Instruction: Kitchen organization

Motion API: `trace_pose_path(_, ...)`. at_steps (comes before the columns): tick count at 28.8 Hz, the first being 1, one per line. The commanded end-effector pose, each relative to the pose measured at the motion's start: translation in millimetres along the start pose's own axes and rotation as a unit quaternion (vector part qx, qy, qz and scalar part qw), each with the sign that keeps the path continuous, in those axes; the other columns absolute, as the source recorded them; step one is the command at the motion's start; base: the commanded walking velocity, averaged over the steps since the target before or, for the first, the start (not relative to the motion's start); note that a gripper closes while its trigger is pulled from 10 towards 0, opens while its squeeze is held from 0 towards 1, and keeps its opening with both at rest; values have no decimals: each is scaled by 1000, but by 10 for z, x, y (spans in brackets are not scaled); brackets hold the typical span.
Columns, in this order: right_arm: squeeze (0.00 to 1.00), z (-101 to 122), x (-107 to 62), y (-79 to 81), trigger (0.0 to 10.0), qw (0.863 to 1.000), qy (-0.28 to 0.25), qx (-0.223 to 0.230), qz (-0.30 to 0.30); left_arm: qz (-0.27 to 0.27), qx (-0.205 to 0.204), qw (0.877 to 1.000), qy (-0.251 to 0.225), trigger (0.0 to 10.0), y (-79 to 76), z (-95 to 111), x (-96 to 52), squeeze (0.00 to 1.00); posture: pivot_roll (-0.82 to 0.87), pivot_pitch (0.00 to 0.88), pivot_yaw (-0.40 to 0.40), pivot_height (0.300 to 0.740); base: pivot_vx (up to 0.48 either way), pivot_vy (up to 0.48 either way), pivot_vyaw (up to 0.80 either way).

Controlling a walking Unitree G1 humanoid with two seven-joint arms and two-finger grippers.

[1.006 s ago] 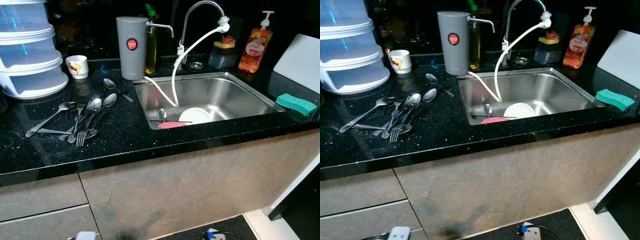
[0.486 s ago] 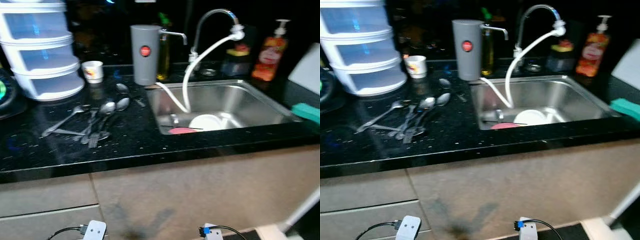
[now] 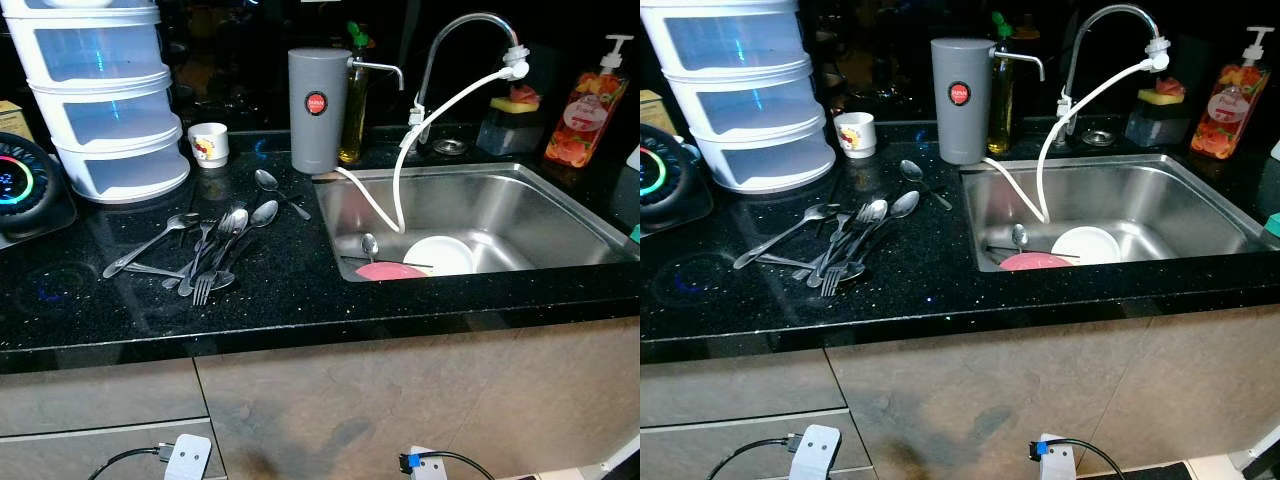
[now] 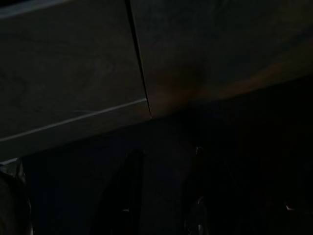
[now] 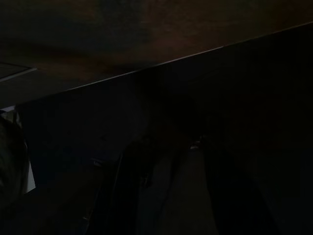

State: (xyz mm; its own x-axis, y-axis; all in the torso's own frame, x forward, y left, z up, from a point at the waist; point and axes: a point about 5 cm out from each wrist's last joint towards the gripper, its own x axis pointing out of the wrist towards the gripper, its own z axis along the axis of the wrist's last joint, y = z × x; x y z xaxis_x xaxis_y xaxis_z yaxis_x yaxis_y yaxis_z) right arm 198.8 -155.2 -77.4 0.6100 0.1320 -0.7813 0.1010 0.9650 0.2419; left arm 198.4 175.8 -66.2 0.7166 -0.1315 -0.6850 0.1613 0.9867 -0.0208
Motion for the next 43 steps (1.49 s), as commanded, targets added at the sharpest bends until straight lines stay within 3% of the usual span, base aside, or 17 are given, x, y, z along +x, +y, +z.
trace_pose_path(1, 0, -44, -5, -9, 10000, 1000, 7, -3, -3, -12, -1, 1000, 5, 10000, -35, -49, -9, 0, 49, 38, -18, 740, 0, -480, 0)
trace_pose_path(5, 0, -36, -4, -11, 10000, 1000, 8, -7, -4, -6, 0, 1000, 3, 10000, -51, -50, -4, 0, 47, 39, -20, 740, 0, -457, 0)
trace_pose_path(8, 0, -33, -3, -14, 10000, 1000, 9, -11, -4, 9, -21, 1000, -2, 10000, -33, -45, -3, 0, 45, 40, -22, 740, 0, 0, 0)
trace_pose_path(20, 0, -58, -10, -31, 10000, 1000, 15, -27, -2, 39, -40, 998, -25, 10000, 39, 2, -10, 0, 45, 52, -35, 740, 0, 37, 0)
trace_pose_path(25, 0, -43, -7, -30, 10000, 999, 16, -30, -1, 38, -35, 998, -29, 10000, 33, 15, -5, 0, 48, 51, -37, 740, 0, 460, 0)
trace_pose_path(43, 0, -73, -14, -47, 10000, 999, 21, -33, -5, 60, -17, 997, -48, 10000, 72, 64, -9, 0, 53, 52, -37, 740, 0, 0, 0)
